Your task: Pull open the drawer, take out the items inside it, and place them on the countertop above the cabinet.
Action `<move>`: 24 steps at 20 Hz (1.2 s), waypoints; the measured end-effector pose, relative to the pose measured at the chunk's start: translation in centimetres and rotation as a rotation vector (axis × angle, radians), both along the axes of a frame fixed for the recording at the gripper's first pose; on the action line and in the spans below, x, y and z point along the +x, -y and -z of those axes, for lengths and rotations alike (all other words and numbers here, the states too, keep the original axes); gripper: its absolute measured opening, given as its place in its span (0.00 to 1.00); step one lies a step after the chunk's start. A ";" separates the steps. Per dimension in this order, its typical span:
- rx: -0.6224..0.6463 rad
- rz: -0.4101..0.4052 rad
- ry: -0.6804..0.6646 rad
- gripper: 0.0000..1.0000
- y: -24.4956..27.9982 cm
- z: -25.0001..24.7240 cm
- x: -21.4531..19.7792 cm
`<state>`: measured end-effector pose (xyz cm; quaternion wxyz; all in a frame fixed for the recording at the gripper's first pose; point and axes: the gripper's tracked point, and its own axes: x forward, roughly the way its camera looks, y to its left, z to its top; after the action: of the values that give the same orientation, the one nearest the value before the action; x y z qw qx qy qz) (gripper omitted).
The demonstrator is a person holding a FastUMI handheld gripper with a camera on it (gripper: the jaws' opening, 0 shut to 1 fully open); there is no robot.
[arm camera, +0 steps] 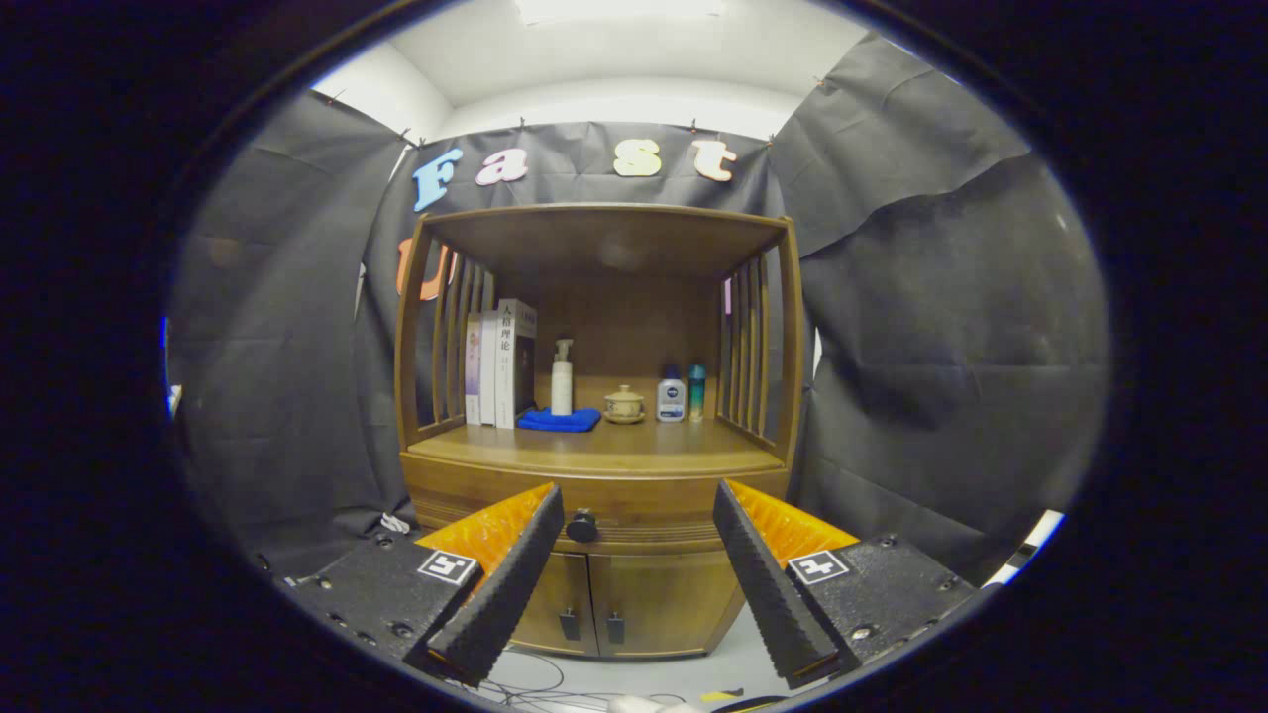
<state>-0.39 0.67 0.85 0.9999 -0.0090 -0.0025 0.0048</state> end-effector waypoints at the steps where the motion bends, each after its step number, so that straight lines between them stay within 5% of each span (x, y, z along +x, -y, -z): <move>1: -0.001 -0.001 -0.001 0.99 0.0 0.1 0.1; 13: -0.040 -0.021 0.037 0.99 -3.1 -1.0 8.0; 24: -0.071 -0.034 -0.110 0.98 -5.8 10.2 18.4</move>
<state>18.00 6.44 -9.36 0.9974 -0.0439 0.0526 0.0224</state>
